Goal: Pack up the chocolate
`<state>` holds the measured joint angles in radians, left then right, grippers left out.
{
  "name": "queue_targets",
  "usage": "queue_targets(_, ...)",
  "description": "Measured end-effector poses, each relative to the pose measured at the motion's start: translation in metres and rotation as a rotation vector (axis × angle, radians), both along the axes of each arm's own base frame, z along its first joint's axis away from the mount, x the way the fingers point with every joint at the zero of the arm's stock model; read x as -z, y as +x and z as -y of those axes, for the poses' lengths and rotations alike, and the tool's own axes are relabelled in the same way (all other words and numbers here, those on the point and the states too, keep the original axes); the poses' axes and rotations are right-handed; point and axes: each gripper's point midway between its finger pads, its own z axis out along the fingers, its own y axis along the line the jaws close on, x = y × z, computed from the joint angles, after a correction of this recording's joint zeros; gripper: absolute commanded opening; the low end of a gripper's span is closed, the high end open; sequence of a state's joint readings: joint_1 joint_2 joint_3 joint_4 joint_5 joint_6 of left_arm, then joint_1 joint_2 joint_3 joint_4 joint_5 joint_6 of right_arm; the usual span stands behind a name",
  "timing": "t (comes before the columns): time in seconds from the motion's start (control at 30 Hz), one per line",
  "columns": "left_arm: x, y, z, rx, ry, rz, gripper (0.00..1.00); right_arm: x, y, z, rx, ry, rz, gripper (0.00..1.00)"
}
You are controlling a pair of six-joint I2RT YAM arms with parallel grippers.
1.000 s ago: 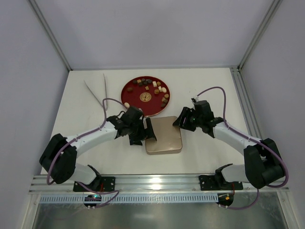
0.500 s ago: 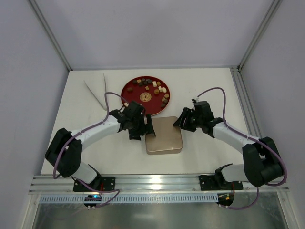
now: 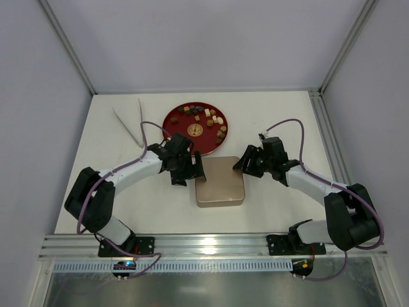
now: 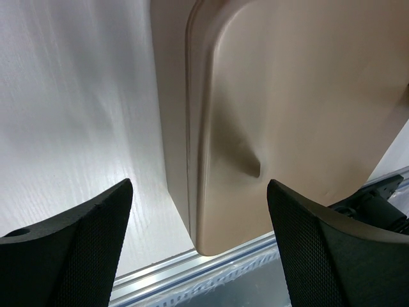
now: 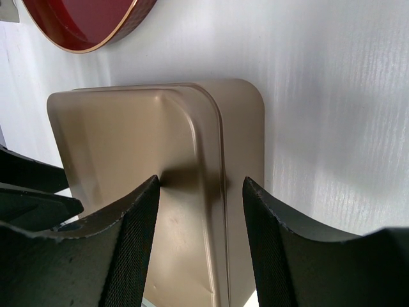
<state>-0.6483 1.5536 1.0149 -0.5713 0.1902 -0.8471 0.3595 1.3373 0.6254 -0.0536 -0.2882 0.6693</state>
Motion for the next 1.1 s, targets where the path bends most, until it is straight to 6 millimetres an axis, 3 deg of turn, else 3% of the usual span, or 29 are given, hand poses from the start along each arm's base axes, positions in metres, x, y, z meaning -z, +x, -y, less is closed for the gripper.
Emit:
queue_targets(0.37,0.009,0.016,-0.017,-0.047,0.028,-0.007,0.84,0.000,0.000,0.000,0.000,0.000,-0.001,0.57)
queue_targets(0.6,0.009,0.030,-0.017,-0.054,0.022,0.000,0.84,0.001,0.009,-0.001,-0.009,-0.023,-0.025,0.60)
queue_targets(1.1,0.015,0.037,-0.008,-0.033,-0.029,-0.009,0.84,0.010,0.019,-0.001,-0.002,-0.004,-0.040,0.59)
